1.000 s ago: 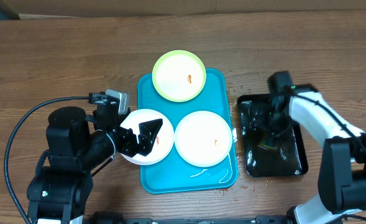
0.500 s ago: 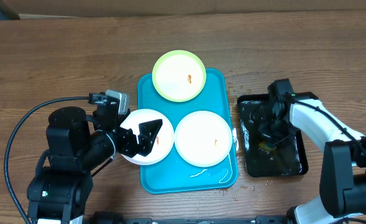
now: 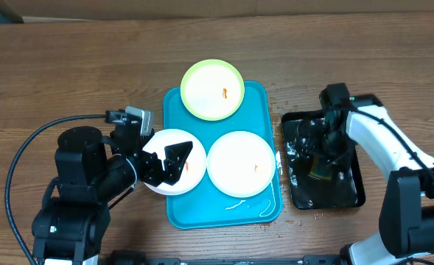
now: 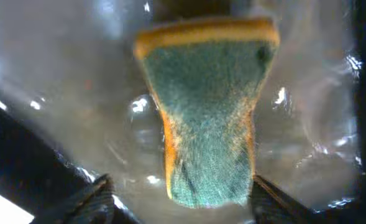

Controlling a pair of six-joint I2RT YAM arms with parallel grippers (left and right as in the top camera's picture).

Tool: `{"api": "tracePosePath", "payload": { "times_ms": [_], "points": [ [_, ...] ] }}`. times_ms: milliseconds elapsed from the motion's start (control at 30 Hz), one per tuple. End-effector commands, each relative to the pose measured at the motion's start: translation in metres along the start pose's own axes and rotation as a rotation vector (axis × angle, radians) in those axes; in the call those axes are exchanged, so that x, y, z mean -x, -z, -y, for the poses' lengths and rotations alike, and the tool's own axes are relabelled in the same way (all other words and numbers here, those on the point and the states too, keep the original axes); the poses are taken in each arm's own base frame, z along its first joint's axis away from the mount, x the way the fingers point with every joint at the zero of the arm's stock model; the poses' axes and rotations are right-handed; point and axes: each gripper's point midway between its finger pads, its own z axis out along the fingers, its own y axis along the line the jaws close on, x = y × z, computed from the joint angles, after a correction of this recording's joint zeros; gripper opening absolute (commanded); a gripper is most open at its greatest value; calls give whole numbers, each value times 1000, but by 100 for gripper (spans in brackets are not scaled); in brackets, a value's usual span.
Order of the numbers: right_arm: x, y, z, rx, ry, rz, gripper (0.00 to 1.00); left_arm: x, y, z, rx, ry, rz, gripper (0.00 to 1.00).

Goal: Clean dirty plates on tray and stack at the side
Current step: 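Grasp the yellow-green sponge in the black tray with the right gripper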

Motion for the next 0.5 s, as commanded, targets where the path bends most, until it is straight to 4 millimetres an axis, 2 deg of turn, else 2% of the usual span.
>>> {"api": "tracePosePath", "payload": {
  "times_ms": [0,100,200,267,367,467],
  "points": [
    [-15,-19,7,-7,-40,-27,59,8,5,2,3,-5,25,100],
    [-21,-36,11,-7,-76,-33,39,8,3,1,4,-2,19,100],
    [-19,-46,11,7,-77,-9,22,6,0,-1,6,6,6,100],
    [-13,-47,7,23,-74,17,4,5,-2,-2,6,11,-3,100],
    [-2,-42,2,43,-64,53,4,4,-6,-5,8,19,-17,100],
    [5,-27,-4,47,-22,64,4,2,-10,-6,4,29,-33,100]
  ]
}}
